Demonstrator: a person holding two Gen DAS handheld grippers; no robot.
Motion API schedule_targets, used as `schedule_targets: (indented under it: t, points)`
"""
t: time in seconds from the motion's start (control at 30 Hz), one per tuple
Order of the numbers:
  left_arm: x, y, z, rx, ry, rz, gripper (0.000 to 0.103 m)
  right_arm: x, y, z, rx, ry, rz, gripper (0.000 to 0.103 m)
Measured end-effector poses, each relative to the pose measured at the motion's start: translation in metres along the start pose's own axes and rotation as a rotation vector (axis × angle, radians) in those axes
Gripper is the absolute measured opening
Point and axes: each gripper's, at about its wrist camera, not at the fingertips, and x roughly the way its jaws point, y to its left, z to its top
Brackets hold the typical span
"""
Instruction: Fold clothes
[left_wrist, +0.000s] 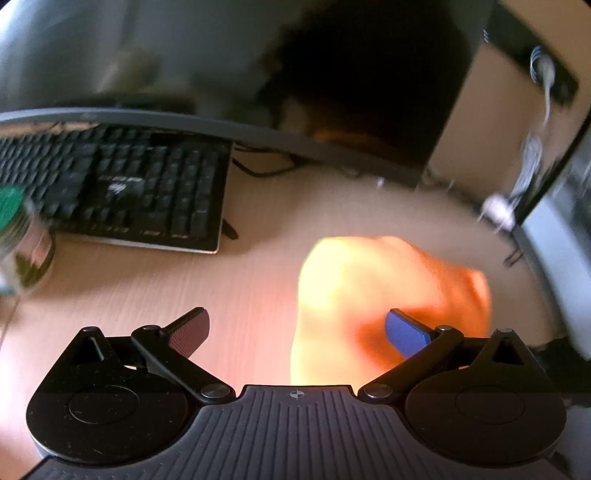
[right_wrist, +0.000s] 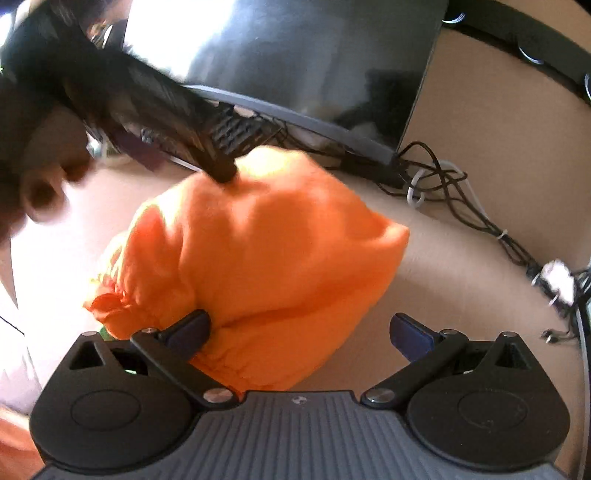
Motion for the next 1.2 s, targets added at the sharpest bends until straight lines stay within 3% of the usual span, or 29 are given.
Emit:
schedule_targets:
  t: [0.1, 0.17, 0.23, 0.33, 0.4, 0.47, 0.6, 0.67, 0.77, 0.83, 0.93, 0.97, 1.03, 1.1, 1.2]
  points:
    - [-0.006, 0.006, -0.014, -0.025, 0.013, -0.049, 0.103, -0.003, -0.004, -0.007, -0.055, 0.006, -0.074, 0.103]
    - [-0.002, 0.002, -0.025, -0.002, 0.052, -0.069, 0.103, -0.006, -0.021, -0.004, 0.013, 0.028, -0.051, 0.103]
    - [0.003, -0.01, -0.035, 0.054, 0.077, -0.054, 0.103, -0.013, -0.053, 0.0, 0.183, 0.031, 0.047, 0.103]
    - [0.009, -0.03, -0.048, 0.157, 0.09, -0.034, 0.103, -0.02, -0.1, 0.011, 0.477, -0.035, 0.134, 0.102]
    - [0.011, -0.039, -0.053, 0.193, 0.094, -0.028, 0.103, -0.018, -0.121, 0.022, 0.615, -0.091, 0.172, 0.092]
    - [0.014, -0.041, -0.054, 0.198, 0.102, -0.02, 0.103, 0.0, -0.13, 0.035, 0.668, -0.095, 0.149, 0.071]
    - [0.015, -0.038, -0.058, 0.193, 0.114, -0.005, 0.103, 0.067, -0.114, 0.043, 0.514, 0.033, -0.076, 0.067]
    - [0.015, -0.036, -0.06, 0.187, 0.123, -0.004, 0.103, 0.088, -0.109, 0.038, 0.485, 0.084, -0.101, 0.069]
    - [0.012, -0.034, -0.06, 0.173, 0.126, -0.007, 0.103, 0.08, -0.106, 0.041, 0.44, 0.067, -0.13, 0.07]
    - [0.009, -0.032, -0.058, 0.16, 0.127, -0.02, 0.103, 0.052, -0.111, 0.043, 0.452, 0.023, -0.071, 0.071]
    - [0.009, -0.028, -0.055, 0.144, 0.126, -0.034, 0.103, 0.016, -0.12, 0.039, 0.496, -0.021, 0.158, 0.087]
    - [0.011, -0.026, -0.053, 0.137, 0.129, -0.037, 0.103, 0.012, -0.117, 0.035, 0.487, -0.008, 0.195, 0.087]
    - [0.015, -0.024, -0.051, 0.125, 0.136, -0.041, 0.103, 0.015, -0.103, 0.027, 0.424, 0.036, 0.199, 0.086]
    - [0.014, -0.024, -0.051, 0.143, 0.141, -0.038, 0.103, 0.026, -0.083, 0.02, 0.34, 0.07, 0.139, 0.083]
    - [0.011, -0.018, -0.05, 0.168, 0.134, -0.006, 0.103, 0.046, -0.066, 0.03, 0.322, 0.058, 0.145, 0.081]
